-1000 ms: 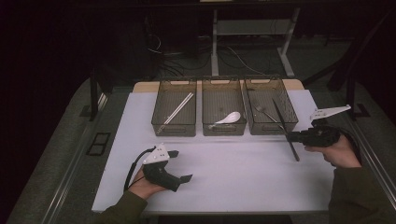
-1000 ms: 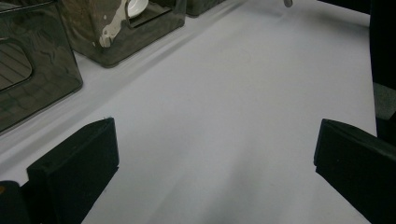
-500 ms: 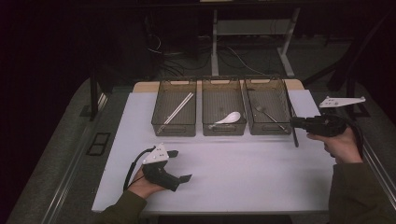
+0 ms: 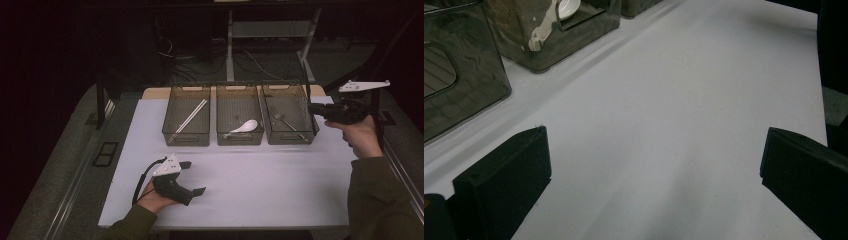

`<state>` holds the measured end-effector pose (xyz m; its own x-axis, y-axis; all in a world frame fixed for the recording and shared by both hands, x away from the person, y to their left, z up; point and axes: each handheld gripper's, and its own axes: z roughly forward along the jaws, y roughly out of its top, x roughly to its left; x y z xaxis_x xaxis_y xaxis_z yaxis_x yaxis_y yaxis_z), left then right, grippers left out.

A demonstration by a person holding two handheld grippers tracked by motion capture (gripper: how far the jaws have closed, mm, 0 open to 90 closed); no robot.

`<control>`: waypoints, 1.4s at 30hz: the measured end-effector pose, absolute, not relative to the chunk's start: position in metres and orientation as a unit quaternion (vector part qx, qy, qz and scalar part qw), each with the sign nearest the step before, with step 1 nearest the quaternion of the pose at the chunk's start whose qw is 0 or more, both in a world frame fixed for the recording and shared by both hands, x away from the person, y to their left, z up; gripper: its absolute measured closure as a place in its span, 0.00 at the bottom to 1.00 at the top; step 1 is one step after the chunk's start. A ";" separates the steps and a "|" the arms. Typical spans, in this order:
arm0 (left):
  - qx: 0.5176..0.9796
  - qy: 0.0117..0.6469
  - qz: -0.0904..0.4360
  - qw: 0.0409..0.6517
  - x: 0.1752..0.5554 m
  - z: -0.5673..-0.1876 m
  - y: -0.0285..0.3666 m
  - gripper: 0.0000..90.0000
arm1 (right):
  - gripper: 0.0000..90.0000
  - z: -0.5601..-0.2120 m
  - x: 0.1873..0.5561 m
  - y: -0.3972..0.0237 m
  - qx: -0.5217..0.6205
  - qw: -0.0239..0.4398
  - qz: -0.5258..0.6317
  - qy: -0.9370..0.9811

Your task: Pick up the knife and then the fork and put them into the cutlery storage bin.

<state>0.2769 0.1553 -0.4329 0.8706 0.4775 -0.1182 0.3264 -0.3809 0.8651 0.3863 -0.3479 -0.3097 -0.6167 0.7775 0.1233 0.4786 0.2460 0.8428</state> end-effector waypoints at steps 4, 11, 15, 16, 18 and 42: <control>0.828 0.242 0.076 0.500 0.277 -0.432 0.156 0.00 | 0.89 -0.306 0.402 -0.345 0.416 0.177 0.456 0.766; 0.827 0.241 0.074 0.502 0.277 -0.432 0.156 0.00 | 0.89 -0.313 0.421 -0.340 0.434 0.192 0.447 0.758; 0.827 0.242 0.075 0.503 0.276 -0.432 0.156 0.00 | 0.89 -0.322 0.430 -0.338 0.441 0.197 0.432 0.761; 0.827 0.242 0.075 0.503 0.277 -0.432 0.156 0.00 | 0.89 -0.325 0.432 -0.338 0.444 0.199 0.426 0.763; 0.826 0.241 0.074 0.503 0.277 -0.432 0.156 0.00 | 0.89 -0.330 0.435 -0.337 0.448 0.199 0.417 0.765; 0.826 0.241 0.072 0.504 0.276 -0.432 0.155 0.00 | 0.89 -0.377 0.447 -0.341 0.483 0.169 0.349 0.785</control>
<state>0.2765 0.1554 -0.4324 0.8730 0.4718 -0.1238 0.3261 -0.3757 0.8675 0.4468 -0.3410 -0.3768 -0.4756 0.8768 0.0713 0.6408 0.2897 0.7110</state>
